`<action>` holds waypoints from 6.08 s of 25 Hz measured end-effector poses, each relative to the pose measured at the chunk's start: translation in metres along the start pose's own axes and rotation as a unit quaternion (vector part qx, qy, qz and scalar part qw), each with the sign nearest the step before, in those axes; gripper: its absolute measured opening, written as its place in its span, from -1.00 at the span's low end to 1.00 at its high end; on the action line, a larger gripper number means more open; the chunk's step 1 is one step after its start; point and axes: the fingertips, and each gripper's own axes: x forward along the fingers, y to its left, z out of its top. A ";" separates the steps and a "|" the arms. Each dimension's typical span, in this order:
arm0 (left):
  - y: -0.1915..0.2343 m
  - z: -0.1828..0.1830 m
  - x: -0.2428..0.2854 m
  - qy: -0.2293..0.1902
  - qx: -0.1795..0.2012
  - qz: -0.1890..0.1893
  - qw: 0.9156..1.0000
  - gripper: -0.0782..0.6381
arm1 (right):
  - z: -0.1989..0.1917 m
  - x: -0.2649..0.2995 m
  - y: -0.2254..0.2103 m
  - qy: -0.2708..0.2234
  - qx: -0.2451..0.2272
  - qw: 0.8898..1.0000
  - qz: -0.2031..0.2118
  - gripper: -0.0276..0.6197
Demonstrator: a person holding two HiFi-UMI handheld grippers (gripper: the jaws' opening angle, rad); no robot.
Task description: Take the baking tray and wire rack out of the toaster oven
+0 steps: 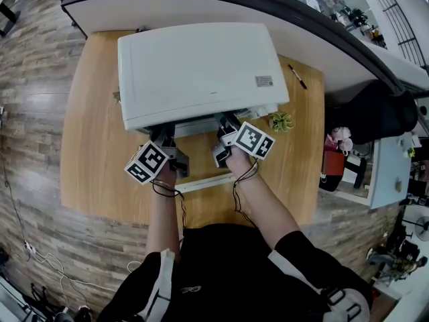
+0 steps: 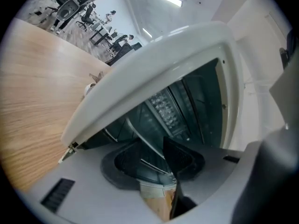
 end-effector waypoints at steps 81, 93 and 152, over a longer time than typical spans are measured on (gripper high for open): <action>-0.074 -0.210 -0.206 0.039 0.123 0.060 0.990 -0.37 | -0.037 -0.294 -0.099 0.064 -0.071 0.995 -0.003 -0.33; -0.127 -0.342 -0.178 0.125 0.148 0.020 0.981 -0.37 | -0.008 -0.424 -0.198 0.015 -0.041 0.997 -0.065 -0.33; -0.104 -0.368 -0.154 0.173 0.141 0.071 0.972 -0.06 | -0.003 -0.419 -0.204 0.046 -0.200 0.971 -0.121 0.23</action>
